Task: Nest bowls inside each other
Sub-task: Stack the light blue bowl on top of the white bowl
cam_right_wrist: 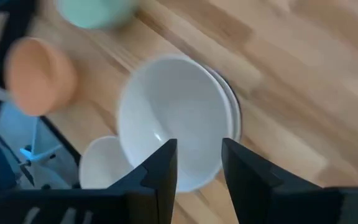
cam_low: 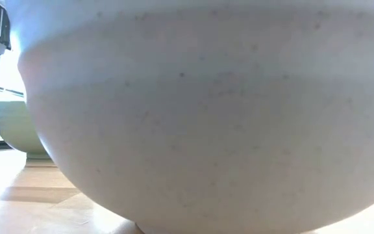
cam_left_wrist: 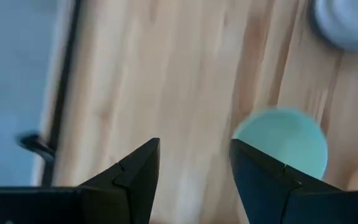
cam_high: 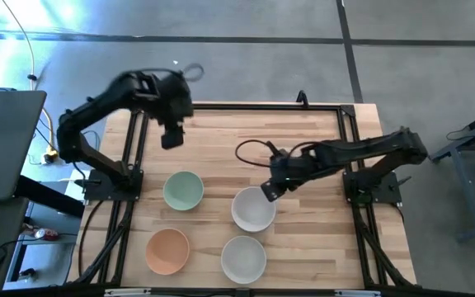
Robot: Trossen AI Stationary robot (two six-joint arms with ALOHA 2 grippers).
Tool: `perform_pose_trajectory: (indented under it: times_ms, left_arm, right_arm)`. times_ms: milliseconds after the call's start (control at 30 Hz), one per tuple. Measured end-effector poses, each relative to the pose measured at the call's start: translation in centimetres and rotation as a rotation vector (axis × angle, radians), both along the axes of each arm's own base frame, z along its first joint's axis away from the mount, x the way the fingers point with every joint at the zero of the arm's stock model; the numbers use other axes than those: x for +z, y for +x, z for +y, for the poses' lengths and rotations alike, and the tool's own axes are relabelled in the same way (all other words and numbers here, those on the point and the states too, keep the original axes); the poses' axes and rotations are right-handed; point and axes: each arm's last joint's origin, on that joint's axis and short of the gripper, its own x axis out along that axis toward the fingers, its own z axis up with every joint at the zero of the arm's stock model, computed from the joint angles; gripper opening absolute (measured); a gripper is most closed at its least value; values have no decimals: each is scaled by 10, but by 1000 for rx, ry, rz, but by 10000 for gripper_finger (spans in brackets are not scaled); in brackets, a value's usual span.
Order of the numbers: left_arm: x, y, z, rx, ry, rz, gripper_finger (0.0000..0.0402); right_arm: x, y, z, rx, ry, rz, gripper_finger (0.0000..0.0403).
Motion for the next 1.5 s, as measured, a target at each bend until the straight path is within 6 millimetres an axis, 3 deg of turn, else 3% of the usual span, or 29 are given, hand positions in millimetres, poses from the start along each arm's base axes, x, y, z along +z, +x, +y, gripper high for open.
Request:
perform_pose_trajectory:
  times_ms: [167,333,667,933,1200,1500]
  left_arm:
    - [-47,4,-7,23,-61,103,184]
    - [-73,5,-15,35,-83,80,184]
    - [-91,10,-27,11,-94,81,184]
    - [-106,14,-35,-17,-121,93,184]
    - [-130,13,-44,-31,-147,152,184]
    - [-146,18,-45,-43,-164,103,184]
  right_arm:
    - [21,-11,5,58,-109,-147,119]
    - [37,-22,7,93,-206,-257,119]
    - [61,-31,18,206,-406,-447,119]
    - [63,-33,27,302,-479,-463,119]
    - [72,-35,44,396,-657,-551,119]
    - [69,-53,67,354,-885,-487,119]
